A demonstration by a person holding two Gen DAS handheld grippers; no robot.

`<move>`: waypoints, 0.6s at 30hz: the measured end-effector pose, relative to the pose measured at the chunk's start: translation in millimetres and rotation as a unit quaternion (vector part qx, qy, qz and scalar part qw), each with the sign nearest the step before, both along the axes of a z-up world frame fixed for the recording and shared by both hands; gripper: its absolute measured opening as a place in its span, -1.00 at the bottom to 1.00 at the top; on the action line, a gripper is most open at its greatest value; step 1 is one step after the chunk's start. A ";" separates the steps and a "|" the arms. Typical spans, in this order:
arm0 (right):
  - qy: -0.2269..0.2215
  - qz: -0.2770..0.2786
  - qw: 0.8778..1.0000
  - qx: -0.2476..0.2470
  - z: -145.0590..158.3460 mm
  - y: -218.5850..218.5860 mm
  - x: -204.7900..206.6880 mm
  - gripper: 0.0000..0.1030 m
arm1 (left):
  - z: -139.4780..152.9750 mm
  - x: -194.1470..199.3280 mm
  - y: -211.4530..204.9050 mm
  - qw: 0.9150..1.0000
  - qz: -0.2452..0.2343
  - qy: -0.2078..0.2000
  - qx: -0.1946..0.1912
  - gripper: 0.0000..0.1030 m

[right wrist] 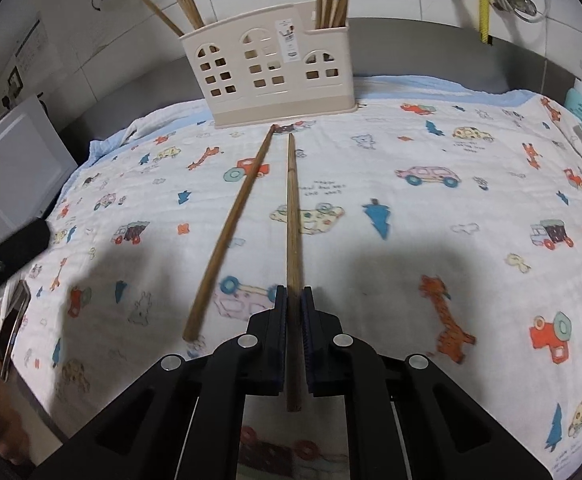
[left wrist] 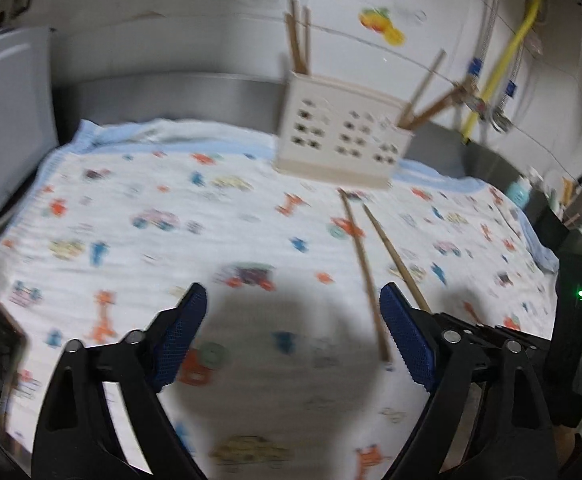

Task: Organize utensils
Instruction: 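Close the left tool on a chopstick while the right tool grasps the last one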

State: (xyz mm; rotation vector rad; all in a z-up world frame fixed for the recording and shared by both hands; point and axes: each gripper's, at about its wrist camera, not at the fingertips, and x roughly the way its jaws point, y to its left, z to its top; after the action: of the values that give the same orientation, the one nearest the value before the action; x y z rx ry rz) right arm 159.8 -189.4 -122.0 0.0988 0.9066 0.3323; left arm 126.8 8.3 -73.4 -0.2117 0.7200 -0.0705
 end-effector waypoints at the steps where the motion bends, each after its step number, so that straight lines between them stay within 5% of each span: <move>1: -0.001 0.001 1.000 0.001 -0.5 -4.4 -1.8 -0.87 | -3.3 2.5 -4.8 1.000 -0.008 0.006 -0.003 0.43; 14: -0.002 0.014 0.999 0.033 -6.1 -40.1 -13.1 -0.87 | -40.6 48.5 -63.7 0.996 -0.054 0.068 -0.010 -0.38; 18: -0.004 0.018 0.999 0.039 -6.4 -42.0 -14.3 -0.86 | -46.6 57.6 -72.3 0.996 -0.052 0.077 0.001 -0.50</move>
State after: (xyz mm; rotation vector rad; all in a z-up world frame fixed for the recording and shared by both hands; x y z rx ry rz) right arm 145.5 -231.5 -128.4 0.1539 0.8874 0.4009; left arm 184.4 -64.0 -120.1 -0.1790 0.8853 -0.1539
